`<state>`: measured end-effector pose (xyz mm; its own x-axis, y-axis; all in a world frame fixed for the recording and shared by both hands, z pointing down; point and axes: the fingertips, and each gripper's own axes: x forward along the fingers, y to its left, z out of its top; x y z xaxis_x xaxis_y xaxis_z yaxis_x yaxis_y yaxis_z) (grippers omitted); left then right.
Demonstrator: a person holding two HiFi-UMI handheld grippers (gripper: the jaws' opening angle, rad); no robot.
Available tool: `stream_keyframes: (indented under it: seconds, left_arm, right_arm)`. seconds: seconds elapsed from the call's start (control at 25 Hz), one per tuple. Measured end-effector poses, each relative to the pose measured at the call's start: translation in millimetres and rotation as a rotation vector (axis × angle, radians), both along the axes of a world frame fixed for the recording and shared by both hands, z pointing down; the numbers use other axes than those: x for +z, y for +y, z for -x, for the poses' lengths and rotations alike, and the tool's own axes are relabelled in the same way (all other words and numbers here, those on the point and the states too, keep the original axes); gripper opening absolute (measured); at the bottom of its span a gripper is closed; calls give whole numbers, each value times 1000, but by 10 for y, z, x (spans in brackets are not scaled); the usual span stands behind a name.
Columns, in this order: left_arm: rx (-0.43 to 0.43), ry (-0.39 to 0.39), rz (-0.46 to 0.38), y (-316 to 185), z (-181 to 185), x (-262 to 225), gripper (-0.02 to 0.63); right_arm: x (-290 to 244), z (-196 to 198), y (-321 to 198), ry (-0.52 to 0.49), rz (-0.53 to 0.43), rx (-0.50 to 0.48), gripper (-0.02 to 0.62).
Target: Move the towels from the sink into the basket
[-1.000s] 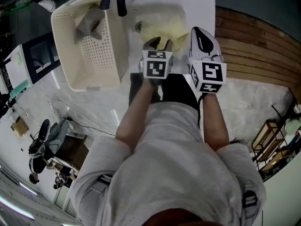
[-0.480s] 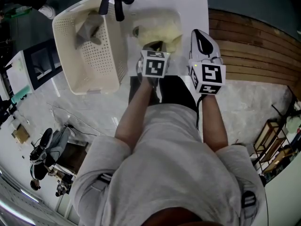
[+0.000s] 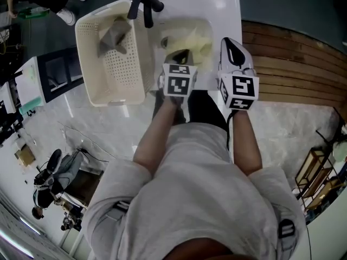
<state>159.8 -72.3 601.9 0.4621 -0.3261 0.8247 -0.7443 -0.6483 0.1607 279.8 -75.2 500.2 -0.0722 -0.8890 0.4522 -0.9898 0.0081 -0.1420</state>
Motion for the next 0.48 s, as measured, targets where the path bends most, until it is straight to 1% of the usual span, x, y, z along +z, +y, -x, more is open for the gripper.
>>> stream_keyframes:
  seconds: [0.48]
  left_arm:
    - [-22, 71, -154, -171, -8, -734, 23]
  right_arm:
    - [-434, 186, -18, 28, -71, -39, 6]
